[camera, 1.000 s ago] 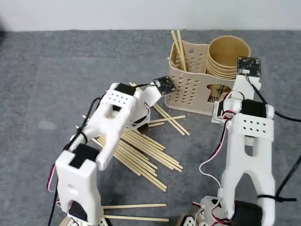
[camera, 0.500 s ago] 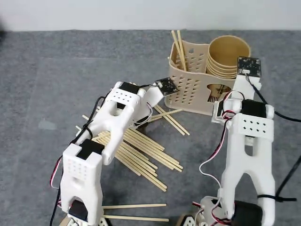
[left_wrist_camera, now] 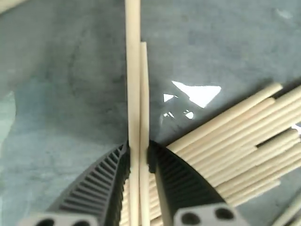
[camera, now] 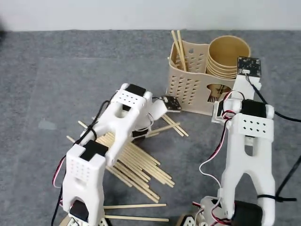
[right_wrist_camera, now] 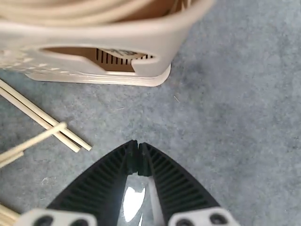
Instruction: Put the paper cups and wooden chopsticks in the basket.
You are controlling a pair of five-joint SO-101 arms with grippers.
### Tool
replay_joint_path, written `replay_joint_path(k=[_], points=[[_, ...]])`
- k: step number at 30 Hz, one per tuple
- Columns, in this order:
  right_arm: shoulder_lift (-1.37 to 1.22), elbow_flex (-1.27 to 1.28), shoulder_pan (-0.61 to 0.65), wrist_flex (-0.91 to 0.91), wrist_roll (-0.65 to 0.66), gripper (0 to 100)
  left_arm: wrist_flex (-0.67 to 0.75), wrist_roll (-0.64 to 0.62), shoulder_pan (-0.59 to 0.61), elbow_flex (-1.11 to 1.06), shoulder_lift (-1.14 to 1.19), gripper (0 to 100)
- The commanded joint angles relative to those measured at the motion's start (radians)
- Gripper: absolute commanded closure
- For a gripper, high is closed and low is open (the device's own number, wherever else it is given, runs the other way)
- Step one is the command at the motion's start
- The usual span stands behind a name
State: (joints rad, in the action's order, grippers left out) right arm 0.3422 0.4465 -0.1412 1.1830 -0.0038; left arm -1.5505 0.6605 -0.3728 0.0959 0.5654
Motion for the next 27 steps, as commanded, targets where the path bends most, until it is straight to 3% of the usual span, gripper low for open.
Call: replay_joint_path(k=[1,8,16,23,27], points=[[0.041,-0.003,-0.016,-0.008,-0.008,98.9,-0.037,0.012,-0.017,0.031,-0.066,99],[0.047,-0.035,-0.065,0.028,-0.006,98.9,-0.157,0.012,-0.015,0.031,-0.299,99],[0.047,-0.037,-0.108,0.019,-0.006,98.9,-0.157,0.003,-0.015,0.033,-0.56,99],[0.047,-0.037,-0.108,0.019,-0.006,98.9,-0.011,-0.087,-0.017,0.033,-0.718,99],[0.047,-0.037,-0.108,0.019,-0.006,98.9,0.133,-0.216,-0.021,0.033,-0.756,99]])
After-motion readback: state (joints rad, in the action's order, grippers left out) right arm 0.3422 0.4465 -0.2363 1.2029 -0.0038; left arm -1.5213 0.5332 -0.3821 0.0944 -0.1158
